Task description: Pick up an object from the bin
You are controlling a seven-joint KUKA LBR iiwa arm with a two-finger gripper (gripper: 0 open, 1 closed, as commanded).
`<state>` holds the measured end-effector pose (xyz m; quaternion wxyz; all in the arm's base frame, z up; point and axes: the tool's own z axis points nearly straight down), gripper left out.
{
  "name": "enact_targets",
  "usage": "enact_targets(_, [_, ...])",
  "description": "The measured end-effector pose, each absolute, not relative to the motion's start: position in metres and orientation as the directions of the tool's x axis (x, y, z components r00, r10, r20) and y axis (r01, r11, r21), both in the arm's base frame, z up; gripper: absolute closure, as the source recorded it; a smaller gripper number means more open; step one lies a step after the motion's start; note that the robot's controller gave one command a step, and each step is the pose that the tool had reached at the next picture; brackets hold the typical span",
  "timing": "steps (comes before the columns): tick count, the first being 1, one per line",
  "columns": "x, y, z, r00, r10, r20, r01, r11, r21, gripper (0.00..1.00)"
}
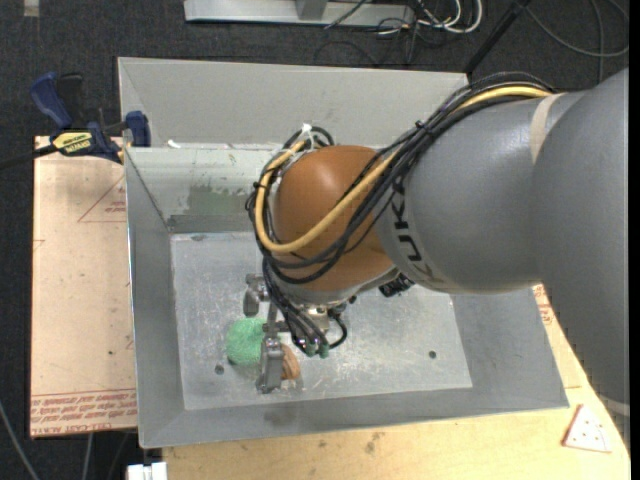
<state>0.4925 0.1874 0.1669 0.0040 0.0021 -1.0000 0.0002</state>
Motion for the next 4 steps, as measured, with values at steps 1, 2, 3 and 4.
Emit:
enact_targets(1, [0.494,0.186,0.171,-1.000,-0.001,0.001,-0.001,1.000,0.001,0.00])
enact_targets(2, [0.502,0.176,0.142,-0.998,-0.067,-0.004,-0.067,0.998,0.002,0.00])
enact_targets(3, [0.518,0.157,0.105,-0.997,-0.077,0.000,-0.077,0.997,0.002,1.00])
enact_targets(4, [0.518,0.157,0.105,-0.997,-0.076,0.000,-0.076,0.997,0.002,1.00])
